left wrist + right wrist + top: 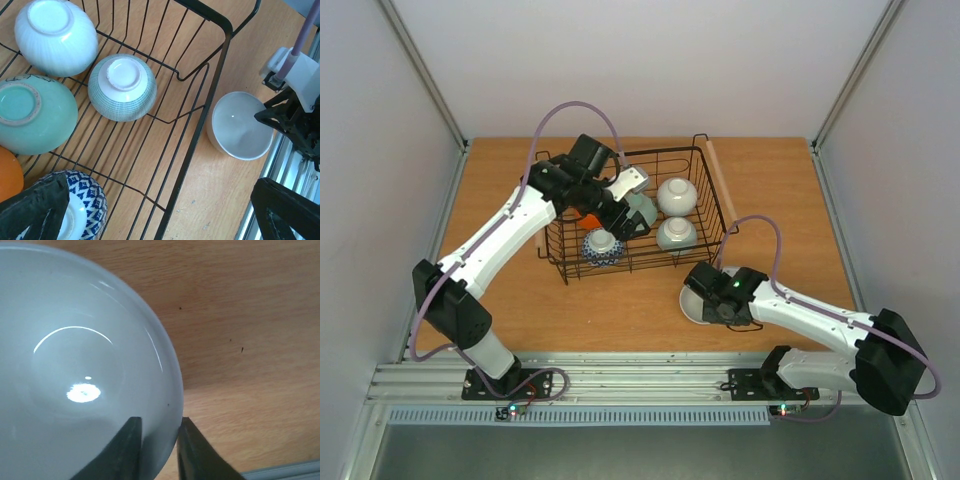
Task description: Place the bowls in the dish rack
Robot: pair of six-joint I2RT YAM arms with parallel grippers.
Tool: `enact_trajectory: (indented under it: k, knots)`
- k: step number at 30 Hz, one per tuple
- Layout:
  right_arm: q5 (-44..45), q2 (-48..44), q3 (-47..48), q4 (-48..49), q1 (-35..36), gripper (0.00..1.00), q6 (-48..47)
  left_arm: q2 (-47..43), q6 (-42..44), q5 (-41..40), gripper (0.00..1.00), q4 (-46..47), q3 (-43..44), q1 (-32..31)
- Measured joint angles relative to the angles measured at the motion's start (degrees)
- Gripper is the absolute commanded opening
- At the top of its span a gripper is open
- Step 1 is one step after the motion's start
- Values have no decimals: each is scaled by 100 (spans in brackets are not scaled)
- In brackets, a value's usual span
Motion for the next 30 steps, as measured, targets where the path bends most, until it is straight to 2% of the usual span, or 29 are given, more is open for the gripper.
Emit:
enact_trajectory:
  k: [3,6,14,18,24,30]
  knots:
    - [76,63,-22,122,-2,5,26,0,7,-11,99,0,-7,-57]
    - [168,52,39,321,-4,1,57,0,26,-66,99,0,-11,-138]
    - [229,-164,70,308,114,1,50,0,116,-319,99,0,-87,-356]
    - [546,-640,214,-236,323,1,-72,4,186,-476,99,-31,-90,-544]
    - [955,-1517,1222,-833,426,1,-431,35,302,-673,99,-166,-76,-876]
    - [1375,-1613,1882,-979,442,1,-774,103,302,-715,99,-326,33,-1139]
